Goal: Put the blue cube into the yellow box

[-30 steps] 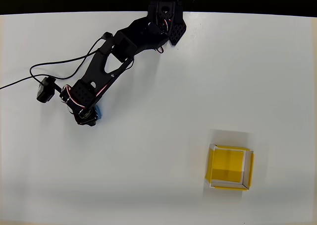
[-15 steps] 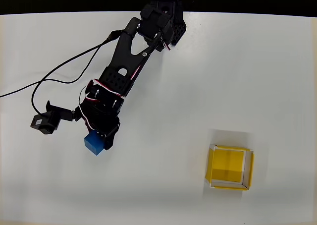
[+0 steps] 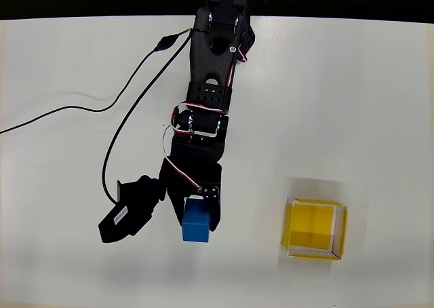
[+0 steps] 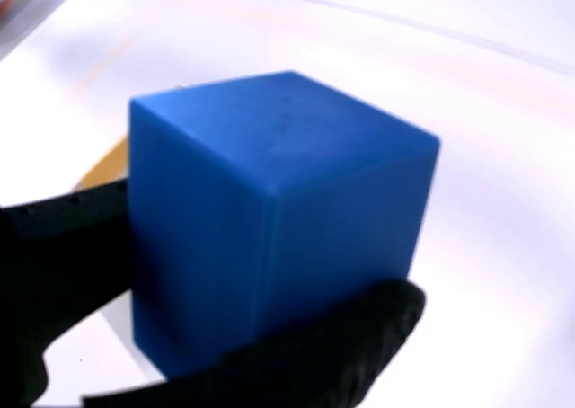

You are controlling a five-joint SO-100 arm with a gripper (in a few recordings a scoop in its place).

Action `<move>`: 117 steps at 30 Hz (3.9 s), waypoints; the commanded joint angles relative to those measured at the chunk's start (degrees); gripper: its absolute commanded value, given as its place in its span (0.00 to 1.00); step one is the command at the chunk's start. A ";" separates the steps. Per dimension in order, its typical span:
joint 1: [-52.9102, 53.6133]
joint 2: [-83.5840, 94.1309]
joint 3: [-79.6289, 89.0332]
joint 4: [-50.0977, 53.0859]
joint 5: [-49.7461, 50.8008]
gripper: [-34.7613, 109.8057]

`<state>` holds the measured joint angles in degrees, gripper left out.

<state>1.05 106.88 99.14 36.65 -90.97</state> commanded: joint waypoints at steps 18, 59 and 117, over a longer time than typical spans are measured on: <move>-20.39 -5.01 -3.52 -31.11 -2.55 0.35; -33.40 -39.46 -16.87 -39.11 2.64 0.35; -10.37 12.30 18.72 -12.66 0.70 0.33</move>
<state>-12.13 108.19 113.91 22.85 -89.65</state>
